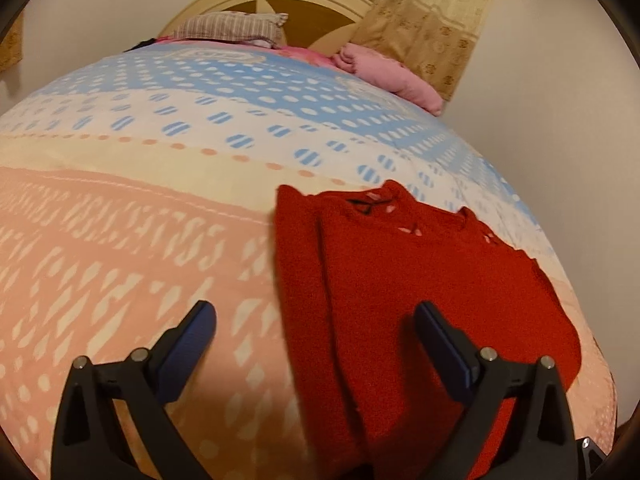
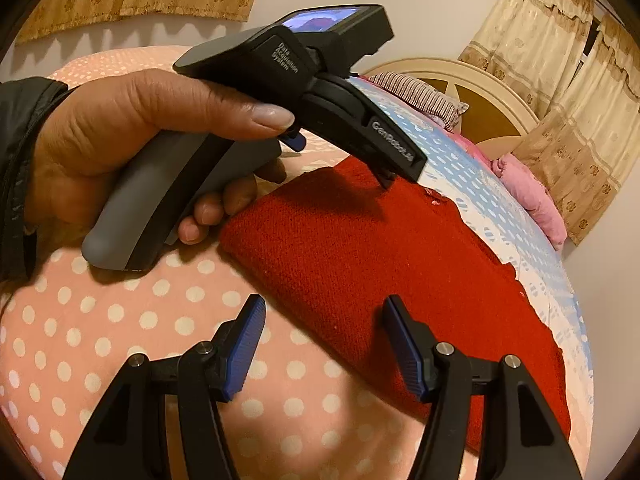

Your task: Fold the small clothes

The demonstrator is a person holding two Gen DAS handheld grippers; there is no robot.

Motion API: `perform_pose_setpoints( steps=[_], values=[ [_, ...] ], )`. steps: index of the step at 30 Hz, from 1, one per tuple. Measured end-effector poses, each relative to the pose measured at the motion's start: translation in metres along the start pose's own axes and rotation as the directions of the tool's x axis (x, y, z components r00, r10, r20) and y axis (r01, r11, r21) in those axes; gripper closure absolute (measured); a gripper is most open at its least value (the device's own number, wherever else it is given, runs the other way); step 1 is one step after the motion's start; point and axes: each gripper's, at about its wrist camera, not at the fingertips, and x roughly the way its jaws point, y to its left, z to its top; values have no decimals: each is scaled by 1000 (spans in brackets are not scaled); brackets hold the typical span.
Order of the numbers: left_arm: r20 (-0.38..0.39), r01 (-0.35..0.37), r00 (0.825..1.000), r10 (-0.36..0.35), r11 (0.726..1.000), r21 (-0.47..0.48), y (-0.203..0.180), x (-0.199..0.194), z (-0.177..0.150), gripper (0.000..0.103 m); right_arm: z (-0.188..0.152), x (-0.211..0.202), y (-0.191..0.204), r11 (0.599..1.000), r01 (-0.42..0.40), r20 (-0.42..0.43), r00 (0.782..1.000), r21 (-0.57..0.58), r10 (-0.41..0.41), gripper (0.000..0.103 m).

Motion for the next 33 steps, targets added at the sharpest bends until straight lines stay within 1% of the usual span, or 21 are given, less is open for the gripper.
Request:
perform_pose_setpoints(
  steps=[2, 4, 8, 10, 11, 12, 13, 14, 15, 17, 18, 20, 23, 28, 33],
  values=[
    [-13, 33, 999, -33, 999, -6, 1, 4, 2, 9, 3, 2, 3, 1000, 12, 0, 1000, -9, -12, 41],
    [-28, 55, 998, -56, 998, -25, 4, 10, 5, 17, 7, 5, 6, 1000, 25, 2, 1000, -18, -25, 41],
    [-47, 118, 992, -120, 992, -43, 6, 16, 5, 25, 11, 9, 11, 999, 41, 9, 999, -32, -41, 41],
    [-41, 138, 989, -141, 988, -72, 11, 16, 5, 32, 11, 11, 13, 999, 41, 11, 999, -34, -41, 41],
    [-38, 152, 987, -156, 984, -93, 14, 16, 5, 34, 12, 11, 13, 999, 39, 11, 999, -32, -38, 43],
    [-34, 158, 986, -162, 982, -105, 16, 16, 5, 39, 12, 11, 13, 999, 30, 12, 999, -33, -29, 46],
    [-31, 162, 986, -166, 980, -117, 18, 16, 5, 44, 12, 11, 14, 999, 19, 11, 1000, -38, -19, 53],
    [-30, 165, 985, -170, 978, -127, 20, 16, 5, 47, 12, 11, 17, 999, 13, 12, 1000, -53, -12, 62],
    [-27, 169, 984, -174, 976, -134, 21, 16, 5, 54, 12, 11, 21, 997, 14, 13, 1000, -70, -13, 67],
    [-28, 189, 980, -195, 972, -142, 23, 16, 6, 75, 11, 9, 29, 994, 19, 16, 1000, -108, -17, 84],
    [-53, 226, 970, -236, 963, -146, 22, 19, 5, 89, 10, 9, 31, 993, 25, 17, 1000, -118, -23, 85],
    [-50, 215, 974, -223, 969, -123, 17, 18, 4, 89, 9, 7, 32, 992, 29, 21, 999, -122, -26, 90],
    [-48, 207, 976, -213, 972, -106, 12, 15, 7, 90, 8, 3, 21, 998, -10, 28, 1000, -65, 12, 94],
    [-27, 241, 968, -248, 958, -158, 13, 8, 14, 90, 8, -8, 2, 997, -65, 76, 995, 38, 62, 95],
    [-17, 257, 965, -262, 954, -153, 3, 1, 23, 90, 4, -15, -15, 984, -111, 111, 989, 136, 96, 95]
  ],
)
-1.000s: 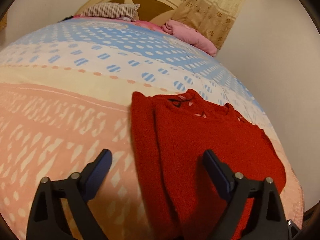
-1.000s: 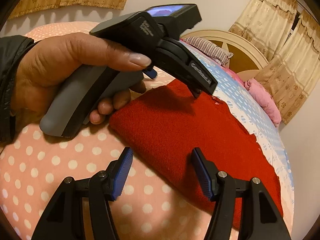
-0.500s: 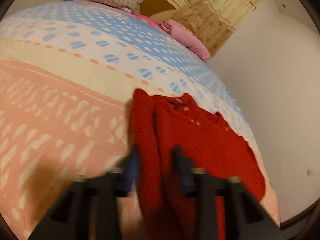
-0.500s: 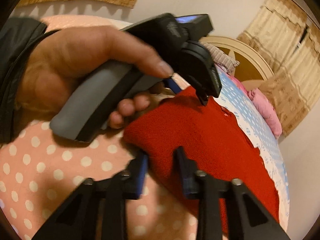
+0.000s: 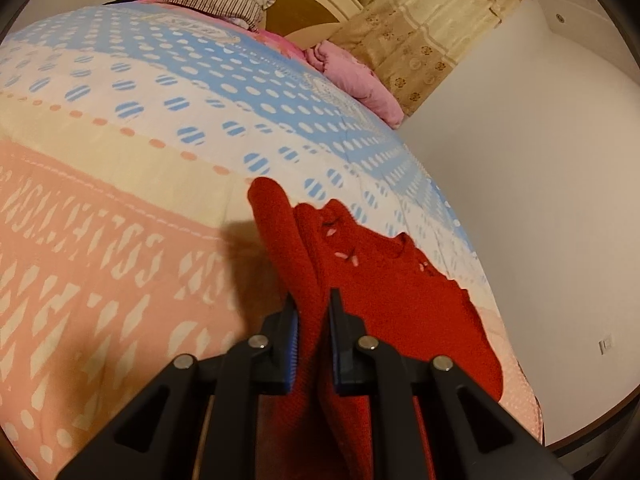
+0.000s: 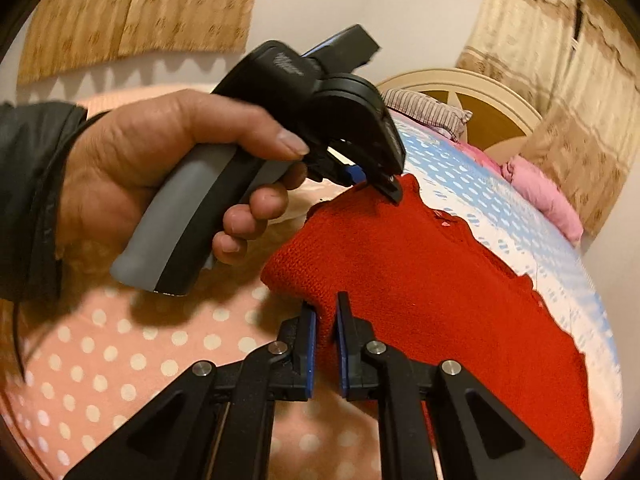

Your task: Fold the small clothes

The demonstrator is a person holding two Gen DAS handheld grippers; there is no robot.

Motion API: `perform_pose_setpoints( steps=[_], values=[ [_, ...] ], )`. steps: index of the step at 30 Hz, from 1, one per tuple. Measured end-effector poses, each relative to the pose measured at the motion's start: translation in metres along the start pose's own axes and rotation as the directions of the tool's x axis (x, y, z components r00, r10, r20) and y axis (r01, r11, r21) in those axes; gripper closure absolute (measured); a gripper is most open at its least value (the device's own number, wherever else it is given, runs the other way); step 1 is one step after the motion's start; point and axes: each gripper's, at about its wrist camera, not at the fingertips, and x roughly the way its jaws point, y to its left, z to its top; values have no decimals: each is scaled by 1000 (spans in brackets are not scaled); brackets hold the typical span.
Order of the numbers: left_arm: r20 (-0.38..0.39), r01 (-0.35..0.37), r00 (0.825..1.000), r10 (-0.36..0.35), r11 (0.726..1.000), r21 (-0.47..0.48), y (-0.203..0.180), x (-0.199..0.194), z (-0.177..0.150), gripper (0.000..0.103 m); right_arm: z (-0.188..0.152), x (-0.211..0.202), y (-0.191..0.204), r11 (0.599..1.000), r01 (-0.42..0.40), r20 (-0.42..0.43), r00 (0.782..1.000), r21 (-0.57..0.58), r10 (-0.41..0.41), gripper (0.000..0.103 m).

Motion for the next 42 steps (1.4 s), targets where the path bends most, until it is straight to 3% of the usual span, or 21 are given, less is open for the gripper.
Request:
perform_pose_setpoints(
  steps=[8, 17, 29, 42],
  values=[
    [12, 52, 999, -52, 998, -18, -25, -3, 7, 90, -5, -9, -23, 987, -51, 34, 998, 155, 46, 95],
    [12, 88, 996, -88, 996, 32, -67, 4, 12, 90, -17, -28, -56, 952, -81, 82, 995, 295, 59, 95],
    [-12, 134, 991, -133, 987, 91, -125, 32, 11, 91, -45, -58, -99, 906, -53, 135, 991, 420, -4, 96],
    [-93, 192, 980, -178, 966, 174, -189, 73, 0, 91, -86, -80, -146, 834, -8, 123, 990, 551, -71, 96]
  ],
)
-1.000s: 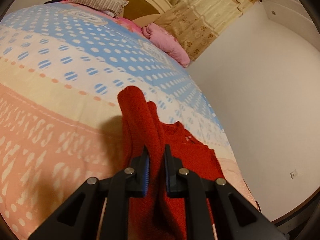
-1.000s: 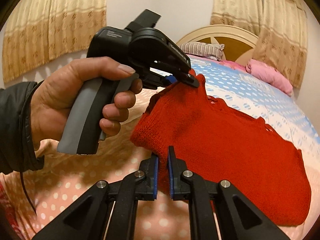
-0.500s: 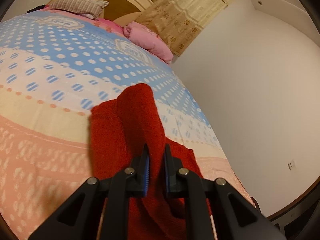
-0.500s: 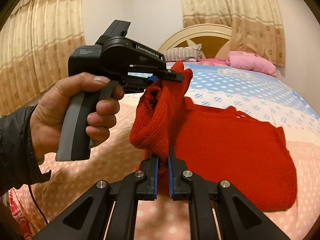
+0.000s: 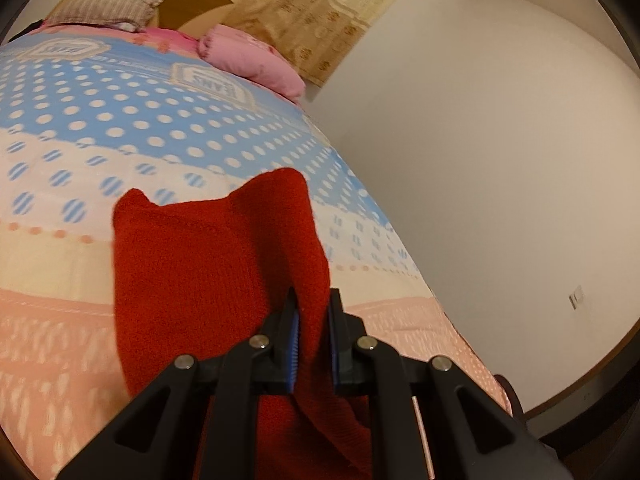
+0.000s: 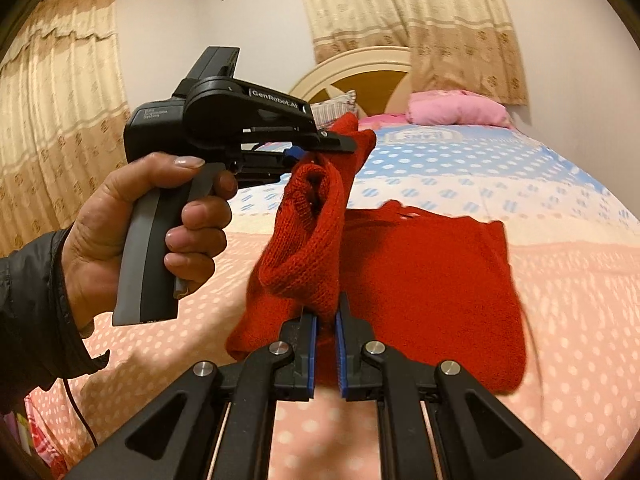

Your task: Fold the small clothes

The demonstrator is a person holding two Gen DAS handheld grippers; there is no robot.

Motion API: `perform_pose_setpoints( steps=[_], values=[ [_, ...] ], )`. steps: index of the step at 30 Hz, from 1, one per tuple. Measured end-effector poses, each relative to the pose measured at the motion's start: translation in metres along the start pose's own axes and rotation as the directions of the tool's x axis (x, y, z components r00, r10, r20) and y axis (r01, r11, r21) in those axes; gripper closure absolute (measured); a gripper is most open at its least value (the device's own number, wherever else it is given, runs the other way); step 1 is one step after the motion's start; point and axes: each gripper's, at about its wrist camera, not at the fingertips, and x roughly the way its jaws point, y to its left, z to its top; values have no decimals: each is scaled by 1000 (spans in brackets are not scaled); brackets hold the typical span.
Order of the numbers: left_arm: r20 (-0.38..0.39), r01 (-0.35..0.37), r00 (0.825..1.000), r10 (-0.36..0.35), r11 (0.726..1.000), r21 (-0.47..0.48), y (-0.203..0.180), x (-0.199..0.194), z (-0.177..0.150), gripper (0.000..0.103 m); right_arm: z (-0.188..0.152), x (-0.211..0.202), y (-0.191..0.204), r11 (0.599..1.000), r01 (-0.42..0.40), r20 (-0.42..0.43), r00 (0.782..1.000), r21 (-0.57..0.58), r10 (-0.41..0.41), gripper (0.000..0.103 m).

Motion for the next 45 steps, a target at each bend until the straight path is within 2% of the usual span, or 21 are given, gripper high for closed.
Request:
perform_pose_setpoints(
  steps=[5, 17, 18, 20, 22, 23, 25, 26, 27, 31, 33, 34, 35, 37, 39, 41, 42, 43, 44, 45],
  values=[
    [-35, 6, 999, -4, 999, 49, -21, 23, -9, 91, -8, -8, -21, 998, 27, -5, 1000, 59, -27, 96],
    [-119, 19, 993, -10, 997, 76, -46, 73, -31, 90, -23, -22, -71, 970, 57, -47, 998, 236, -48, 96],
    [-120, 6, 993, 5, 996, 90, -49, 74, -33, 87, -24, -22, -75, 965, 63, -50, 997, 253, -52, 96],
    [-113, -18, 993, 32, 992, 122, -57, 72, -38, 73, -28, -23, -84, 952, 64, -55, 997, 298, -50, 96],
    [-86, -39, 995, 54, 985, 168, -61, 60, -45, 49, -31, -25, -93, 937, 61, -47, 998, 344, -48, 95],
    [-59, -59, 996, 72, 979, 193, -61, 51, -50, 44, -31, -26, -95, 932, 57, -44, 998, 358, -44, 95],
    [-7, -90, 995, 95, 967, 239, -58, 29, -59, 24, -33, -27, -97, 926, 50, -44, 998, 375, -36, 95],
    [14, -109, 994, 109, 959, 262, -56, 20, -63, 21, -33, -28, -96, 925, 51, -46, 998, 377, -36, 95],
    [38, -165, 986, 161, 939, 301, -54, 9, -72, 17, -34, -28, -96, 924, 48, -51, 998, 378, -31, 95],
    [84, -284, 959, 272, 888, 361, -40, -8, -90, 16, -37, -32, -96, 917, 58, -54, 998, 395, -40, 92],
    [73, -298, 954, 291, 887, 353, -29, -13, -100, 16, -39, -47, -98, 908, 91, -4, 995, 410, -99, 87],
    [66, -303, 952, 300, 887, 349, -24, -12, -105, 16, -38, -54, -97, 906, 110, 24, 991, 408, -131, 76],
    [55, -310, 949, 311, 885, 347, -19, -11, -111, 16, -37, -61, -94, 908, 128, 51, 986, 400, -161, 58],
    [35, -309, 948, 317, 886, 345, -16, -3, -116, 16, -27, -69, -87, 921, 149, 102, 975, 359, -197, 35],
    [21, -314, 945, 327, 884, 347, -18, 1, -116, 15, -11, -62, -88, 936, 130, 83, 983, 327, -166, 35],
    [27, -328, 940, 341, 877, 351, -19, -1, -117, 9, 8, -48, -92, 943, 112, 54, 989, 312, -135, 36],
    [27, -335, 937, 349, 874, 351, -18, 1, -118, 5, 19, -33, -98, 945, 112, 4, 993, 307, -119, 37],
    [22, -332, 938, 346, 877, 348, -16, 2, -121, 4, 24, -19, -104, 943, 101, -35, 995, 316, -95, 51],
    [8, -326, 939, 344, 882, 339, -12, 3, -123, 4, 25, -10, -109, 941, 92, -64, 995, 326, -75, 78],
    [-10, -322, 939, 344, 889, 324, -9, 3, -122, 4, 24, 3, -114, 936, 97, -112, 992, 338, -62, 88]
  ],
)
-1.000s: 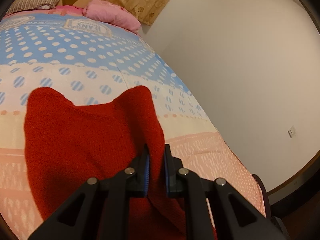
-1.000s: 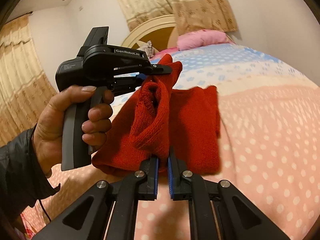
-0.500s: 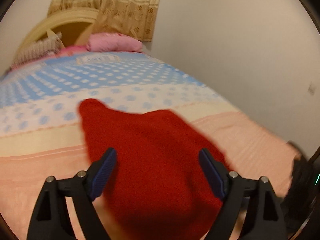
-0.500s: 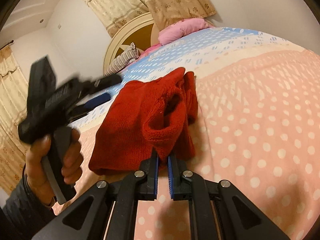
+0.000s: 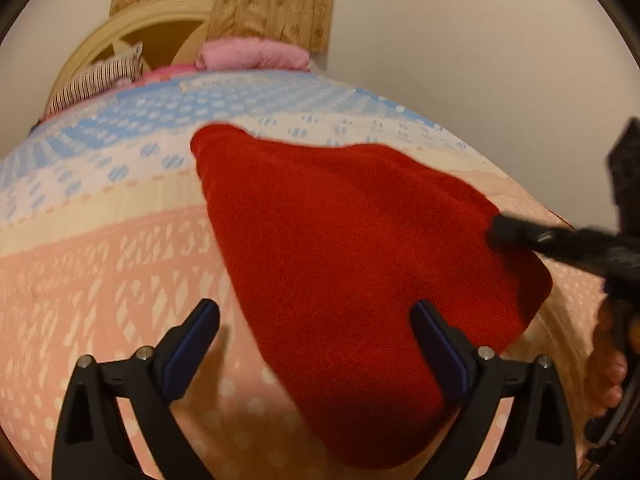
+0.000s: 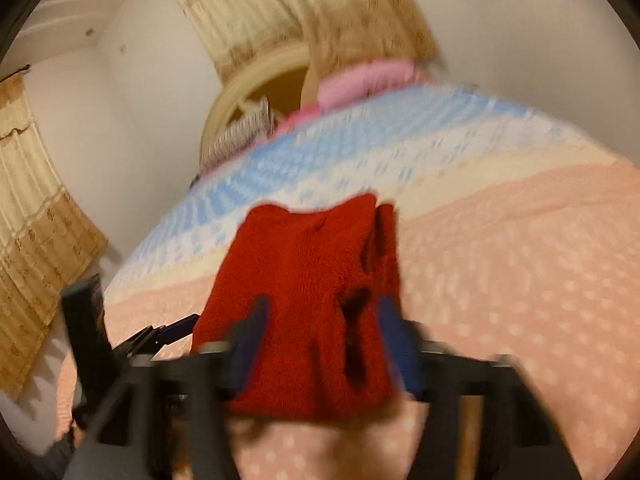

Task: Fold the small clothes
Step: 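Press the folded cardigan flat with the right gripper, then open it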

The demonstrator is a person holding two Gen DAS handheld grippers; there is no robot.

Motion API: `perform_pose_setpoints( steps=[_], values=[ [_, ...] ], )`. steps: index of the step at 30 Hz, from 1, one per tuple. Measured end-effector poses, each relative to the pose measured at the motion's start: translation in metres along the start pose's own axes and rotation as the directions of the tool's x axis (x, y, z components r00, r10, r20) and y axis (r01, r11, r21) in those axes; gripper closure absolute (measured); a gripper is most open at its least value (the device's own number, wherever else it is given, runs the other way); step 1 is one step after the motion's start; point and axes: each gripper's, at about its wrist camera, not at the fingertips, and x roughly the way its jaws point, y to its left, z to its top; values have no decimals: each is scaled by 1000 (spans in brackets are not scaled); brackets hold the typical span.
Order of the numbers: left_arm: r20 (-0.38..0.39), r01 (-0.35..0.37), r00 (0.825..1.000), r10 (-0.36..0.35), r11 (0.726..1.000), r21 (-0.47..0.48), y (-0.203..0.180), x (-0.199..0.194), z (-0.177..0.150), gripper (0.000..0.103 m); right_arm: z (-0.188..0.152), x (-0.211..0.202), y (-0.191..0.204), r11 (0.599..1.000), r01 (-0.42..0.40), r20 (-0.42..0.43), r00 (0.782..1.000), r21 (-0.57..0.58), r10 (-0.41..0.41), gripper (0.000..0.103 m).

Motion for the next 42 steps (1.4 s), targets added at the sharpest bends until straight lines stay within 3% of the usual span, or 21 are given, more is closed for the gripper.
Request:
perform_pose_setpoints(
  steps=[2, 7, 12, 15, 17, 18, 21, 24, 27, 28, 29, 30, 37, 42],
  values=[
    [8, 23, 1000, -23, 999, -25, 5, -3, -2, 3, -6, 17, -9, 999, 49, -53, 997, 15, -48, 94],
    [10, 39, 999, -38, 994, -101, 19, -3, -4, 0, -35, 5, -17, 995, 102, -38, 994, -13, -102, 96],
    [-31, 38, 999, -42, 992, -121, 20, 4, -5, 0, -26, 3, -20, 997, 80, -21, 997, 1, -80, 95],
    [-44, 15, 999, -20, 994, -113, 17, 7, -6, 0, -11, -1, -16, 996, 90, 30, 995, -3, -90, 82],
    [-48, 4, 999, -9, 995, -103, 16, 7, -5, 0, 6, -4, -12, 996, 90, 65, 994, -19, -88, 57],
    [-50, -2, 999, -3, 995, -97, 15, 8, -6, 0, 20, -3, -10, 996, 81, 78, 994, -29, -79, 53],
    [-56, -6, 998, 1, 996, -91, 15, 9, -6, 0, 49, 12, -8, 996, 75, 60, 996, -45, -73, 50],
    [-59, -5, 998, -1, 996, -93, 15, 9, -6, 0, 72, 55, -18, 998, 65, -77, 995, -20, -67, 50],
    [-61, -3, 998, -3, 996, -94, 16, 9, -6, 0, 75, 82, -26, 996, 88, -154, 984, 0, -87, 50],
    [-62, -3, 998, -3, 996, -94, 16, 10, -5, 0, 73, 88, -30, 997, 78, -173, 982, 12, -75, 54],
    [-63, -2, 998, -4, 996, -93, 16, 10, -6, 0, 72, 91, -33, 998, 64, -180, 982, 15, -60, 76],
    [-64, -2, 998, -4, 996, -92, 16, 10, -5, 0, 69, 90, -32, 998, 58, -177, 983, 3, -57, 85],
    [-60, -7, 998, 3, 997, -71, 12, 10, -5, 0, 61, 73, -36, 990, 135, -73, 988, -38, -138, 96],
    [-53, -8, 999, 4, 998, -64, 11, 9, -6, 0, 56, 85, -54, 994, 113, -103, 988, -7, -113, 96]
  ],
)
